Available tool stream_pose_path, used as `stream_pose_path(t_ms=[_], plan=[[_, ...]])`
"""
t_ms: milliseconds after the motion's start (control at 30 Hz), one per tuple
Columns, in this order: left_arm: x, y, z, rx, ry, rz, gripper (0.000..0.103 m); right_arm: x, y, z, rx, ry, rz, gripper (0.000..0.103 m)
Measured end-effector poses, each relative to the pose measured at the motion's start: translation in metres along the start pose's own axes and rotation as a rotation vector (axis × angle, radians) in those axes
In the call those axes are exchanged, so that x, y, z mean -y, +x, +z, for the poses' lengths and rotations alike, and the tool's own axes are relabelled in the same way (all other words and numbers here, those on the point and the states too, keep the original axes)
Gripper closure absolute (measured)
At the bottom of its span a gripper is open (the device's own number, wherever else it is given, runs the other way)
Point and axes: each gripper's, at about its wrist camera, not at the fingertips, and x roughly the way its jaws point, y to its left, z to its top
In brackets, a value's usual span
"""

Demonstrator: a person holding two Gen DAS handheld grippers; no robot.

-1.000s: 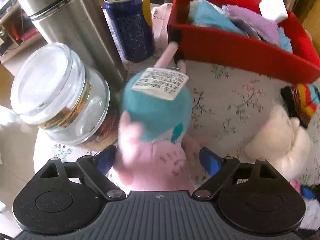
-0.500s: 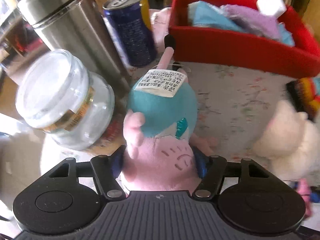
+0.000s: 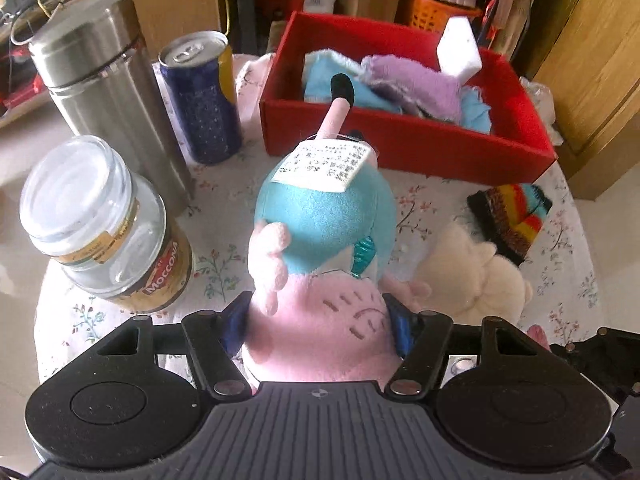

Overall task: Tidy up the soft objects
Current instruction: 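Lift and carry the plush toy and pink knit hat over the red box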

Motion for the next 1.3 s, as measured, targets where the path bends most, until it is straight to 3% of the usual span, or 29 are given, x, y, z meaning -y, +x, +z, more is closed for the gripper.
stream_pose_path(t_ms=[767,1300], plan=[[0.013,-0.038,0.012,0.135,0.014,-0.107,0.036,0.028,-0.052,0.036,0.233,0.039,-0.149,0.103],[0.019,-0.046,0.025,0.18,0.003,-0.131,0.036,0.037,-0.06,0.05,0.3,0.054,-0.218,0.103]])
